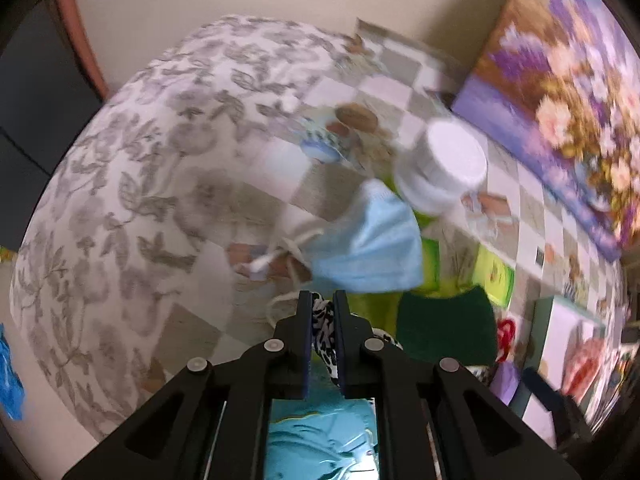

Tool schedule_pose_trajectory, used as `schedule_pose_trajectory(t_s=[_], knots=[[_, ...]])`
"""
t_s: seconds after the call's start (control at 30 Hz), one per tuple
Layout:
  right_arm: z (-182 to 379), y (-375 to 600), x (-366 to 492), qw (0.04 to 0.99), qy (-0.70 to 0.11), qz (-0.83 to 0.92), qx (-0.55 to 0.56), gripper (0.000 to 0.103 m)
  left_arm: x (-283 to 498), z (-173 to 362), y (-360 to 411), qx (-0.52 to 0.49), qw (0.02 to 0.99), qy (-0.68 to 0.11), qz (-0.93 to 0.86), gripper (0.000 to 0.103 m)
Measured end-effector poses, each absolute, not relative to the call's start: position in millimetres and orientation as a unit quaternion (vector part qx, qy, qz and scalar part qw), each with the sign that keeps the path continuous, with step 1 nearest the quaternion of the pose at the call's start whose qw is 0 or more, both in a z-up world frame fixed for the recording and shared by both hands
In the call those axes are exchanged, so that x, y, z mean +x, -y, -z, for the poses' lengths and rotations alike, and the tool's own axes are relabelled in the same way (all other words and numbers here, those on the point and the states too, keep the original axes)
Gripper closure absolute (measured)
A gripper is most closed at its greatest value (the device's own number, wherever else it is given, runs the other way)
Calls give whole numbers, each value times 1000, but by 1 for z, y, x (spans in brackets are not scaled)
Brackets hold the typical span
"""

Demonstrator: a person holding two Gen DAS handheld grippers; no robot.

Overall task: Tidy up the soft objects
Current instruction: 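Grasp the leopard scrunchie with left gripper while right grasps green sponge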

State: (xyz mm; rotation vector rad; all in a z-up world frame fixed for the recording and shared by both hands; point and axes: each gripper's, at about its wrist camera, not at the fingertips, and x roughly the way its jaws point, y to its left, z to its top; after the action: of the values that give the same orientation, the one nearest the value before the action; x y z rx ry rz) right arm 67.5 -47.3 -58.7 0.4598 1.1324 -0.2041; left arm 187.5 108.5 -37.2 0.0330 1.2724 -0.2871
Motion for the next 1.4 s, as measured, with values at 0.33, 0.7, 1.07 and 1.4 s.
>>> schedule_pose_trajectory(t_s=[0.33, 0.7, 1.07, 1.4], knots=[[71, 17, 82, 821, -541, 85, 165, 0, 196, 12, -151, -42, 824, -560, 80, 93], [86, 13, 91, 813, -551, 99, 160, 0, 199, 16, -159, -62, 817, -567, 84, 93], [89, 12, 101, 822, -539, 93, 159, 0, 200, 19, -158, -59, 814, -571, 85, 93], [70, 28, 94, 824, -521, 76, 207, 9, 199, 13, -155, -49, 818, -567, 85, 93]])
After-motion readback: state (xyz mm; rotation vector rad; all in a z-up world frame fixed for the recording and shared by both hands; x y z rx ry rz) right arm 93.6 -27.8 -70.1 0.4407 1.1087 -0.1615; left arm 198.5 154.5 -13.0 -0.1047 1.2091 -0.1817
